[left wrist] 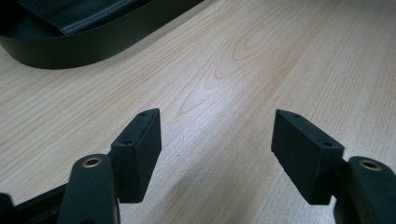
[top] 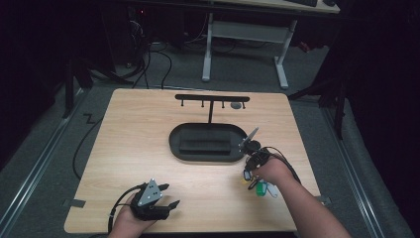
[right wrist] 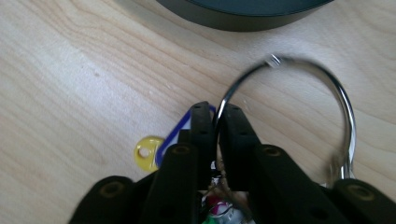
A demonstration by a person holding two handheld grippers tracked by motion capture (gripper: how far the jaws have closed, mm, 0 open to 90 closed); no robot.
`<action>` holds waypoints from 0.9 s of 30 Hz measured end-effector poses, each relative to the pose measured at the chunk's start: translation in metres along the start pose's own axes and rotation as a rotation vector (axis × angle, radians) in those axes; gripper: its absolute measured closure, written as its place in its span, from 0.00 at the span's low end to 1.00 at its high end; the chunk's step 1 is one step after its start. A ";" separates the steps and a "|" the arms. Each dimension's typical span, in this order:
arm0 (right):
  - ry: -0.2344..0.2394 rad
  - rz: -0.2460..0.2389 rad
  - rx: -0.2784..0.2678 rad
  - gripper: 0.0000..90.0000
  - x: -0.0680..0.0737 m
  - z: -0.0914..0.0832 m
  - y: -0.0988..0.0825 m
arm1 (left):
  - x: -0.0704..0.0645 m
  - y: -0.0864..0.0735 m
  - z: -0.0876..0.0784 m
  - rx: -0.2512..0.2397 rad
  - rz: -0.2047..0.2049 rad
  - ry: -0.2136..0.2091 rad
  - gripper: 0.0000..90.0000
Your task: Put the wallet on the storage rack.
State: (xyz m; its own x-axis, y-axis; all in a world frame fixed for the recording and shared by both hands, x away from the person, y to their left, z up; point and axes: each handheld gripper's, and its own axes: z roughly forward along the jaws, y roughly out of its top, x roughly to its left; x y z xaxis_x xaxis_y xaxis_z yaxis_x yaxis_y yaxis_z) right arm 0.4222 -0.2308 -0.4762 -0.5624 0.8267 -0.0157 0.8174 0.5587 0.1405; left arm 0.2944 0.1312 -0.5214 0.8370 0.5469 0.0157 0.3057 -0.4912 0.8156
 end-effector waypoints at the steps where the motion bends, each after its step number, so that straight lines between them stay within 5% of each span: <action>1: -0.004 -0.004 -0.006 0.96 0.000 -0.006 -0.001 | 0.000 0.000 0.000 -0.004 -0.003 0.000 0.37; 18: -0.087 -0.132 -0.032 0.97 0.002 -0.084 -0.020 | 0.002 0.000 -0.003 -0.015 -0.012 0.022 0.37; 27: -0.065 -0.091 -0.060 0.97 -0.004 -0.126 -0.029 | 0.005 0.001 -0.003 -0.026 -0.023 0.028 0.37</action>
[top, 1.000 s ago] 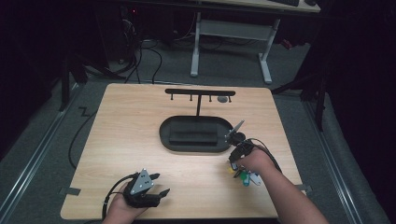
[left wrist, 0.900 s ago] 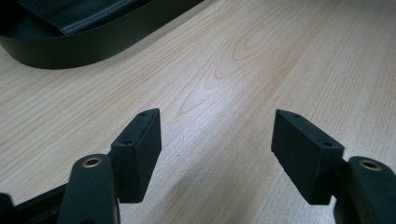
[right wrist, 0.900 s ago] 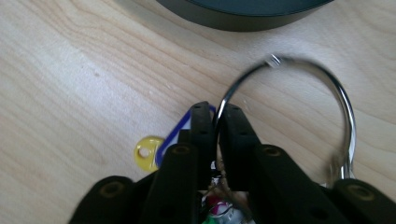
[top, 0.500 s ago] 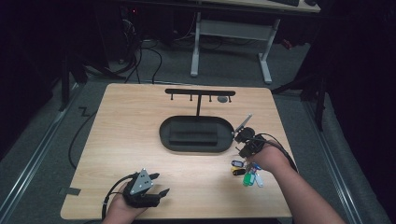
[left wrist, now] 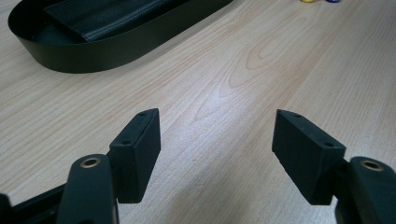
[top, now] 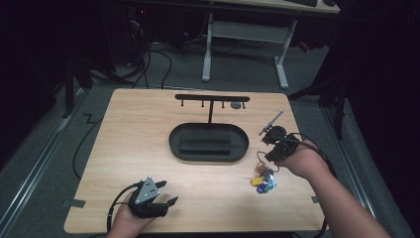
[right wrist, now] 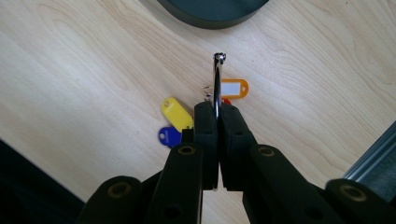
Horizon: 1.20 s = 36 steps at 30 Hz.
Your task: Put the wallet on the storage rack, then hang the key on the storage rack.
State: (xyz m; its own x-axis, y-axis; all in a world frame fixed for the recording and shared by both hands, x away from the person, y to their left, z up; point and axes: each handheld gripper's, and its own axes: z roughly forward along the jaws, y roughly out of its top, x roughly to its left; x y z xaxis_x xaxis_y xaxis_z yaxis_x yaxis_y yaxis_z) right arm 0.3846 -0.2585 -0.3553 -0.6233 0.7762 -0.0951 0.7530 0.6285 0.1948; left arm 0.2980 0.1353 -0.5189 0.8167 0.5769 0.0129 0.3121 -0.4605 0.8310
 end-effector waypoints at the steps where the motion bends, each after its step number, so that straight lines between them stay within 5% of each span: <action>1: 0.002 -0.012 -0.008 0.97 -0.002 -0.004 0.000 | 0.000 0.000 0.000 0.000 0.001 0.000 0.36; 7: 0.013 -0.015 -0.004 0.97 -0.007 -0.030 0.000 | 0.001 0.000 0.002 -0.004 -0.002 0.006 0.35; 9: 0.014 0.019 0.004 0.97 -0.006 -0.039 0.001 | 0.002 0.000 0.002 -0.011 -0.010 0.010 0.35; 13: 0.019 -0.004 -0.016 0.97 -0.009 -0.049 0.002 | 0.003 0.000 0.001 -0.016 -0.023 0.017 0.35; 17: 0.024 0.021 -0.007 0.97 -0.008 -0.053 0.003 | 0.005 -0.002 -0.002 -0.020 -0.034 0.019 0.35; 36: 0.032 -0.002 -0.031 0.97 -0.011 -0.051 0.042 | 0.009 -0.006 -0.005 -0.016 -0.052 0.025 0.33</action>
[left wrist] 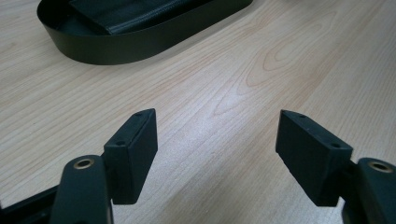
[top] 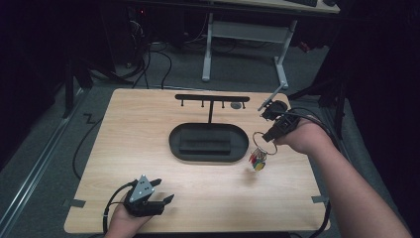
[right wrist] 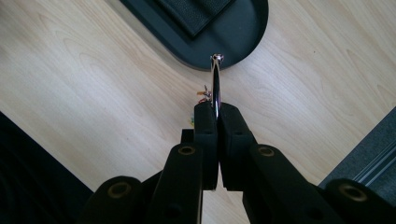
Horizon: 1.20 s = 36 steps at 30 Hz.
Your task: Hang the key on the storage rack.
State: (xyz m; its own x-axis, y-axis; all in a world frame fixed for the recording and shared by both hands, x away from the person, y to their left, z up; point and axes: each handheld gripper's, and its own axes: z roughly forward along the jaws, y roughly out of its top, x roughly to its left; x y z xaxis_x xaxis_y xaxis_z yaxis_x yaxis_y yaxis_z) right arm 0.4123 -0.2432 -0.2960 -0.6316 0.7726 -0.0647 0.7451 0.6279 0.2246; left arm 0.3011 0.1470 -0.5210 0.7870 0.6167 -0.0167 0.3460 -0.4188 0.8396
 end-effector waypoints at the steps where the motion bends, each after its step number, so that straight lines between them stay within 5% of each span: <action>1: -0.003 0.002 -0.003 0.97 0.000 0.000 0.002 | 0.000 -0.001 0.001 0.005 0.001 -0.002 0.33; 28: -0.027 -0.010 -0.050 0.97 -0.007 -0.001 0.059 | 0.001 -0.004 -0.008 -0.004 0.002 0.007 0.32; 36: -0.031 -0.013 -0.066 0.97 -0.020 0.006 0.074 | 0.004 -0.003 -0.004 0.002 -0.009 0.018 0.30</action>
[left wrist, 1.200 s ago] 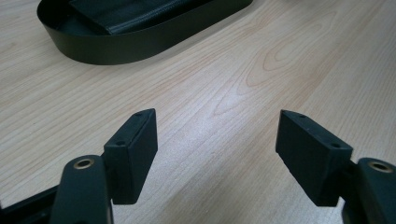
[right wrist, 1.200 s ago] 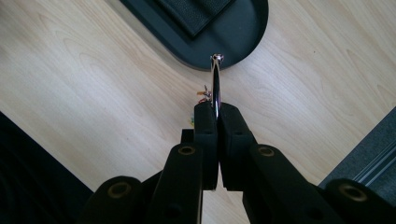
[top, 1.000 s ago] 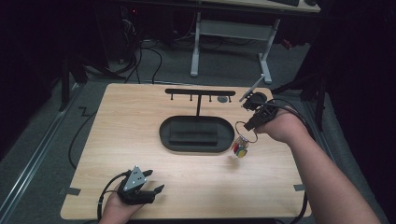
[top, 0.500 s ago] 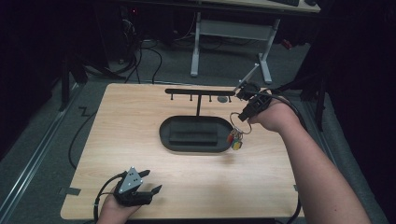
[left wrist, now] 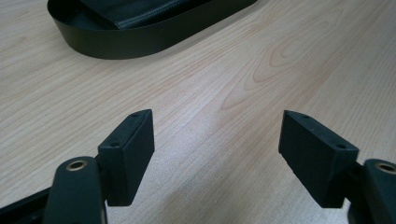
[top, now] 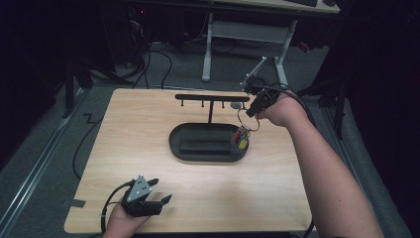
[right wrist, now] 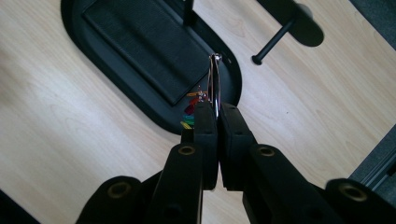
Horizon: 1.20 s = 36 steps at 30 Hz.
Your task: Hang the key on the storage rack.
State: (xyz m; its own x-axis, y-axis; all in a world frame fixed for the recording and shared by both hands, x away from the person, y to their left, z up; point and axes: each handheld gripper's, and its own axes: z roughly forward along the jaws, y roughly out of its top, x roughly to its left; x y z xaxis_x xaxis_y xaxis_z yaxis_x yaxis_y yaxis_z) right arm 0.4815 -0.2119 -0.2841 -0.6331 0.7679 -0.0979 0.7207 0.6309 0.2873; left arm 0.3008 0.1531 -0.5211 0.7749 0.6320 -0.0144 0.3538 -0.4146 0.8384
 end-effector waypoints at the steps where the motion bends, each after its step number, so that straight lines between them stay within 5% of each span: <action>1: -0.002 -0.009 -0.005 0.97 -0.002 0.001 0.001 | 0.000 0.000 0.000 0.001 0.003 -0.001 0.30; 17: -0.003 0.067 -0.003 0.97 -0.026 0.021 0.012 | -0.003 -0.002 -0.002 -0.002 0.019 -0.010 0.30; 36: -0.014 0.083 -0.001 0.97 -0.036 0.042 0.024 | -0.004 -0.003 -0.004 0.001 0.027 -0.022 0.31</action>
State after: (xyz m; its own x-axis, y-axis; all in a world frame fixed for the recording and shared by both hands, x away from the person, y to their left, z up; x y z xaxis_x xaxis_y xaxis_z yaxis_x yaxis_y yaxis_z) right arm 0.5331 -0.2199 -0.3134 -0.5674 0.8188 -0.0872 0.7702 0.5652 0.2955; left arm 0.2945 0.1542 -0.5216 0.7955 0.6060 -0.0041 0.3333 -0.4319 0.8381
